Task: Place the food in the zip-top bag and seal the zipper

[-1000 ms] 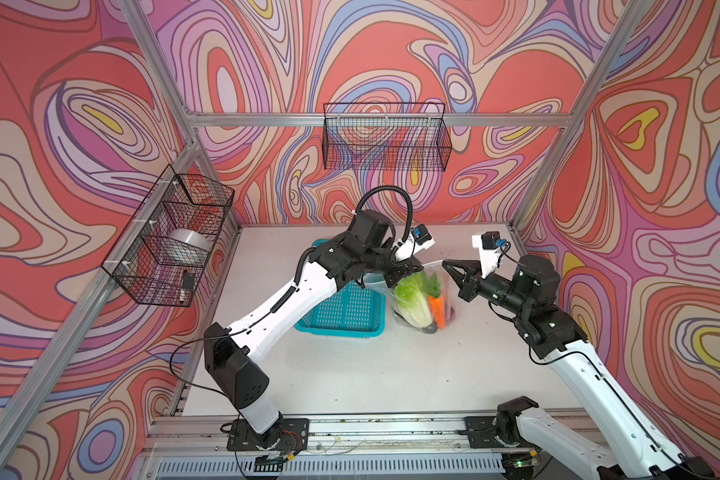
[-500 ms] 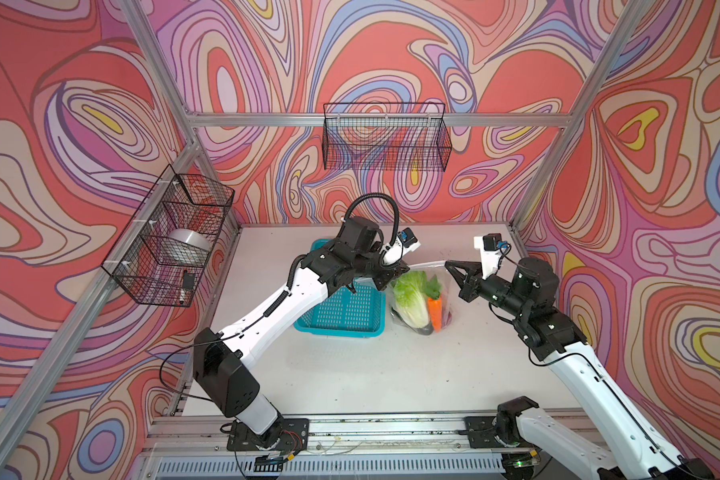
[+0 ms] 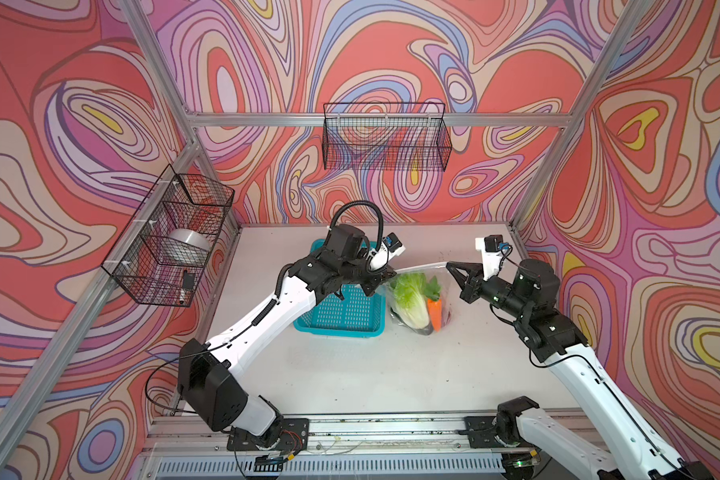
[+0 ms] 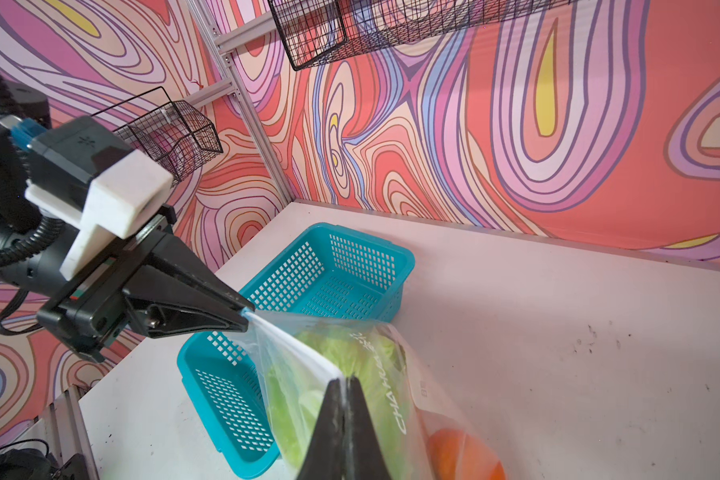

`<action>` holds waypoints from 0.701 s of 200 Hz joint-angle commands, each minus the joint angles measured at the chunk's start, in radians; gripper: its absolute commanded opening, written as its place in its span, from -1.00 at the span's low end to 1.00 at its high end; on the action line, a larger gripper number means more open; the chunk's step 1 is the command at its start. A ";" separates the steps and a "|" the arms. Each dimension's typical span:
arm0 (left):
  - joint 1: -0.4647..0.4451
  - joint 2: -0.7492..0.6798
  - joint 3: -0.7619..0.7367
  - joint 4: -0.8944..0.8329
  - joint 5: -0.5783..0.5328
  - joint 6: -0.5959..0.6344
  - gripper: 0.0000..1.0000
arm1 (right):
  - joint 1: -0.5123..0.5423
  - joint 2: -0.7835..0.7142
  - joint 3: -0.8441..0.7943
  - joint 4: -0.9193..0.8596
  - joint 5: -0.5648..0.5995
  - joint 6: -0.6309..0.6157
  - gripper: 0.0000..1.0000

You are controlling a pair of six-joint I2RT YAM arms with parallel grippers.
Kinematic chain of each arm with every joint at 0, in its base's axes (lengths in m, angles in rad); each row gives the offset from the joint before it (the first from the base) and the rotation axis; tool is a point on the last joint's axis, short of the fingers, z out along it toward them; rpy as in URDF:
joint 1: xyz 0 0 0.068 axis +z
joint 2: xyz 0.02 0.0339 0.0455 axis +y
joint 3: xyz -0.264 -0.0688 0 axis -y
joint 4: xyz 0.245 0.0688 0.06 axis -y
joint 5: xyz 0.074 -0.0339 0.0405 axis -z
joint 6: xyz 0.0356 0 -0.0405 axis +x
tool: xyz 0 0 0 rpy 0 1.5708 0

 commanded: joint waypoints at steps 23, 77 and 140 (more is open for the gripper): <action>0.085 -0.064 -0.084 -0.111 -0.130 -0.031 -1.00 | -0.049 -0.038 0.006 0.056 0.122 0.002 -1.00; 0.105 -0.091 -0.128 -0.127 -0.129 -0.034 -1.00 | -0.058 -0.034 -0.002 0.061 0.128 0.012 -1.00; 0.112 -0.086 -0.122 -0.181 -0.123 -0.033 -1.00 | -0.071 -0.030 -0.006 0.061 0.145 0.015 -1.00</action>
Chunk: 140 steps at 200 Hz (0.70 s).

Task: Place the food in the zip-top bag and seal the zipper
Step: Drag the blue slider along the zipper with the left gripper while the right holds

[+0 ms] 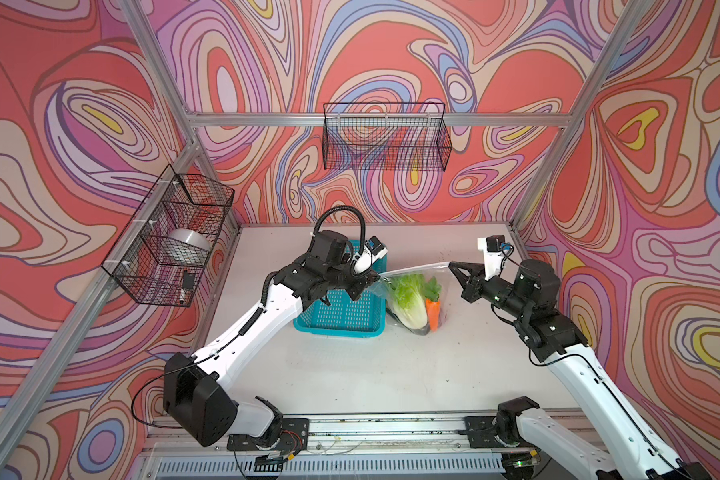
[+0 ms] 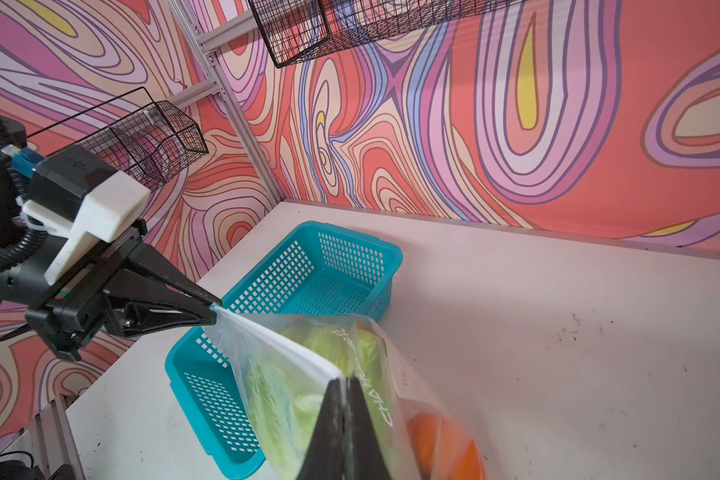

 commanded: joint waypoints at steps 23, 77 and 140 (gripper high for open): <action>0.042 -0.011 -0.028 -0.183 -0.119 -0.009 -1.00 | -0.055 -0.028 -0.003 0.071 0.140 0.014 -1.00; 0.060 -0.041 -0.064 -0.206 -0.133 -0.013 -1.00 | -0.086 -0.010 -0.022 0.098 0.125 0.028 -1.00; 0.076 -0.060 -0.074 -0.225 -0.133 -0.012 -1.00 | -0.112 0.003 -0.034 0.117 0.101 0.045 -1.00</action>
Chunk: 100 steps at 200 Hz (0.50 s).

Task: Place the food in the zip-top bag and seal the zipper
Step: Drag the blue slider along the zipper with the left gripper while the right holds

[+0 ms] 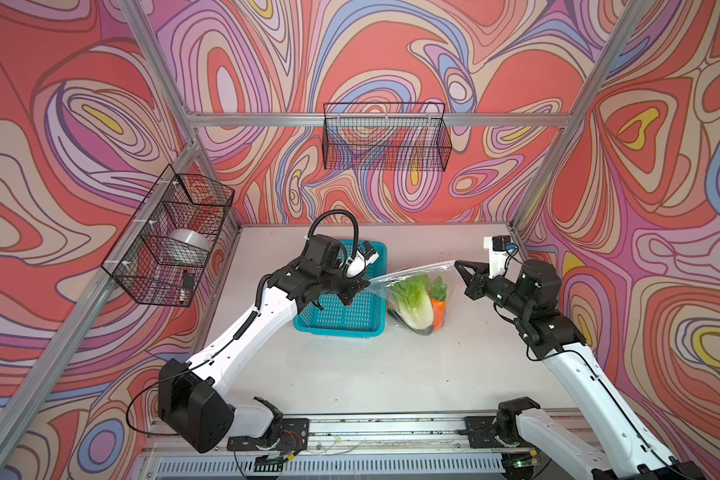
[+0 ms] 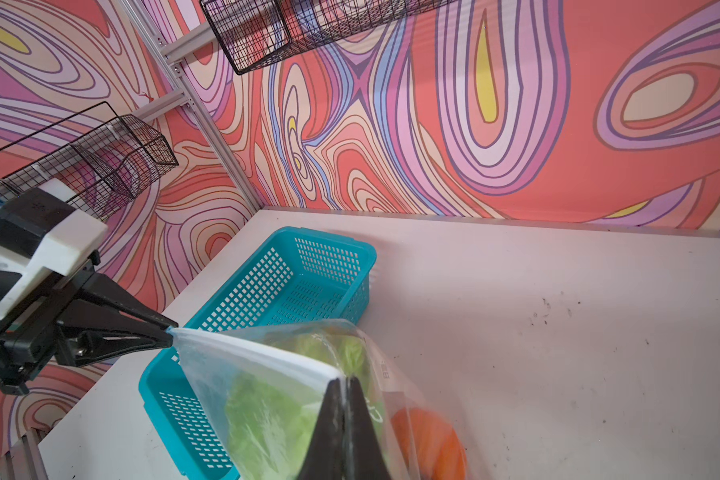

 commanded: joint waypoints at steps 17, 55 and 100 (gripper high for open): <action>0.044 -0.025 -0.036 -0.155 -0.104 -0.011 -1.00 | -0.049 -0.012 0.000 0.079 0.094 0.018 -1.00; 0.047 -0.033 -0.043 -0.161 -0.112 -0.013 -1.00 | -0.050 -0.017 -0.006 0.080 0.091 0.015 -1.00; 0.047 -0.030 -0.012 -0.160 -0.085 -0.025 -1.00 | -0.050 -0.010 0.009 0.077 0.053 0.019 -1.00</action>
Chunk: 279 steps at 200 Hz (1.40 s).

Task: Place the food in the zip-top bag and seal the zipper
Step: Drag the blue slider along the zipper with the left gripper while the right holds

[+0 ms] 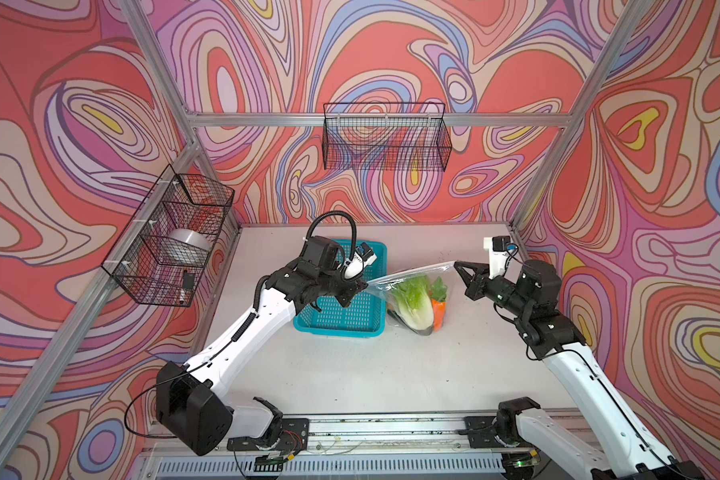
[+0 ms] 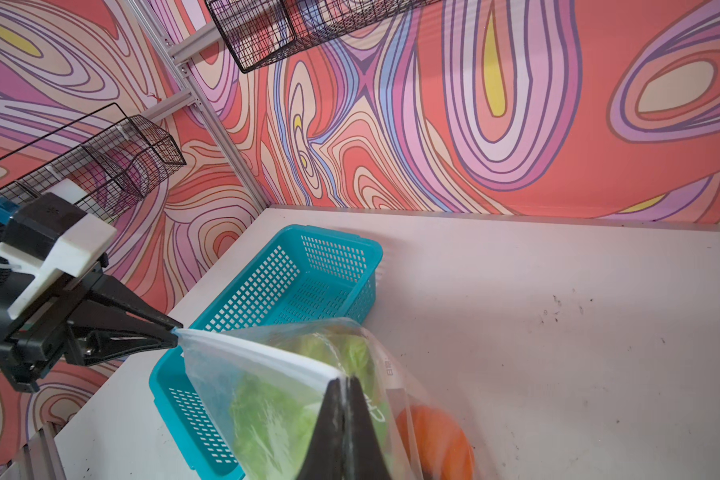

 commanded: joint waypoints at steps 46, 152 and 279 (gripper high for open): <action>0.037 -0.006 0.101 -0.168 -0.016 -0.094 -1.00 | -0.043 -0.036 0.043 0.025 0.041 -0.005 -1.00; -0.096 -0.053 0.160 -0.162 -0.001 -0.210 -1.00 | -0.043 -0.194 0.073 -0.230 0.183 0.002 -1.00; -0.101 -0.036 0.028 -0.214 -0.110 -0.130 -1.00 | -0.045 -0.102 -0.007 -0.100 0.265 0.031 -1.00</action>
